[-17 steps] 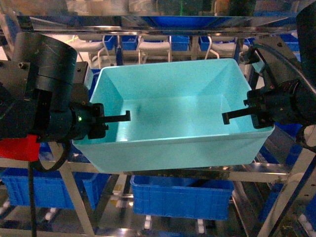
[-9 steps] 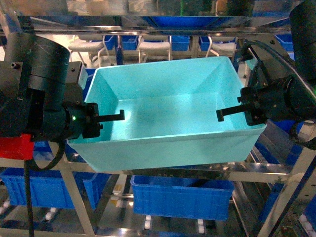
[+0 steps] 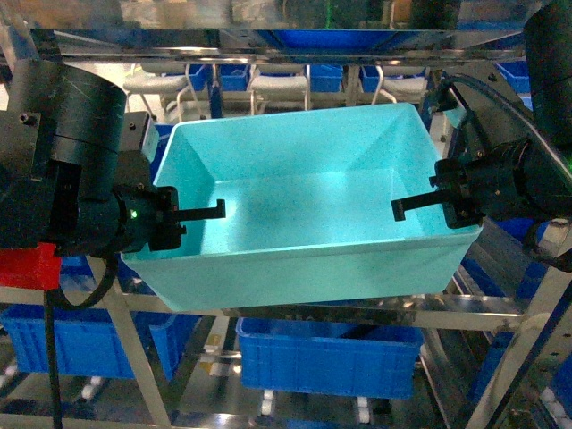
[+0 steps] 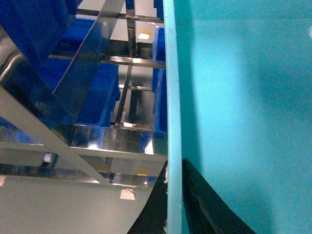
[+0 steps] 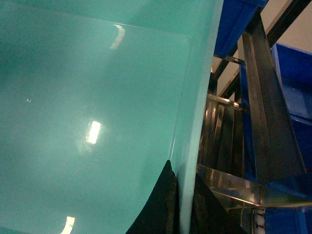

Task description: Organize blue bins on left shelf correctly

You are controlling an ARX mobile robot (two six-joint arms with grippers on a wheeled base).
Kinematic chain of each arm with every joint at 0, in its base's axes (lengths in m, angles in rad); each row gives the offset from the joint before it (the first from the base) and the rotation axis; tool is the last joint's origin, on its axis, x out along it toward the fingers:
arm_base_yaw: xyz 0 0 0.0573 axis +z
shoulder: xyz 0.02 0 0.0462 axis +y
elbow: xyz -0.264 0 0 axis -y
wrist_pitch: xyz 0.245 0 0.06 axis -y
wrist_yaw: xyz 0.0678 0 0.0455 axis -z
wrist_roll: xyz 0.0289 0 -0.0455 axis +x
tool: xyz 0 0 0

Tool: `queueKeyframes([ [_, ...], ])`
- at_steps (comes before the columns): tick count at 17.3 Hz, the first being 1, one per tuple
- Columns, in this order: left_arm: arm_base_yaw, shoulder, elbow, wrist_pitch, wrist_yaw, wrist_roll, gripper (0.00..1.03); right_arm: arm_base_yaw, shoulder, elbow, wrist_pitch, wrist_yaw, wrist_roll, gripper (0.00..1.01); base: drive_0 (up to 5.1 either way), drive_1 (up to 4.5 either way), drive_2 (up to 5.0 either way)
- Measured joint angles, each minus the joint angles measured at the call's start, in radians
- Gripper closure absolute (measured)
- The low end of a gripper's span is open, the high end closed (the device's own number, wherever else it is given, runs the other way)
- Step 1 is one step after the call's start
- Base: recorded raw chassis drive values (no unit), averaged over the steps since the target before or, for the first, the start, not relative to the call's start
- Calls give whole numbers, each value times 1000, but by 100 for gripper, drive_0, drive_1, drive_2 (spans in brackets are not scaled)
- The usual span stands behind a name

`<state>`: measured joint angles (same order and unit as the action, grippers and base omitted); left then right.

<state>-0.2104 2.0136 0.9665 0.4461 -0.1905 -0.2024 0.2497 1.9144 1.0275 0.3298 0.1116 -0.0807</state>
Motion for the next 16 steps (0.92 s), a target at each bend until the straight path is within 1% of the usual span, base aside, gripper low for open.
queueKeyframes([
  [1, 0, 0, -2, 0, 0, 0, 98, 0, 0, 0, 0, 0, 0, 99, 0, 0, 0],
  [6, 0, 0, -2, 1, 0, 0, 98, 0, 0, 0, 0, 0, 0, 99, 7, 397, -383],
  [14, 0, 0, -2, 4, 0, 0, 98, 0, 1, 1, 3, 0, 0, 99, 0, 0, 0],
  [16, 0, 1, -2, 2, 1, 0, 98, 0, 6, 8, -14, 8, -1, 99, 0, 0, 0],
])
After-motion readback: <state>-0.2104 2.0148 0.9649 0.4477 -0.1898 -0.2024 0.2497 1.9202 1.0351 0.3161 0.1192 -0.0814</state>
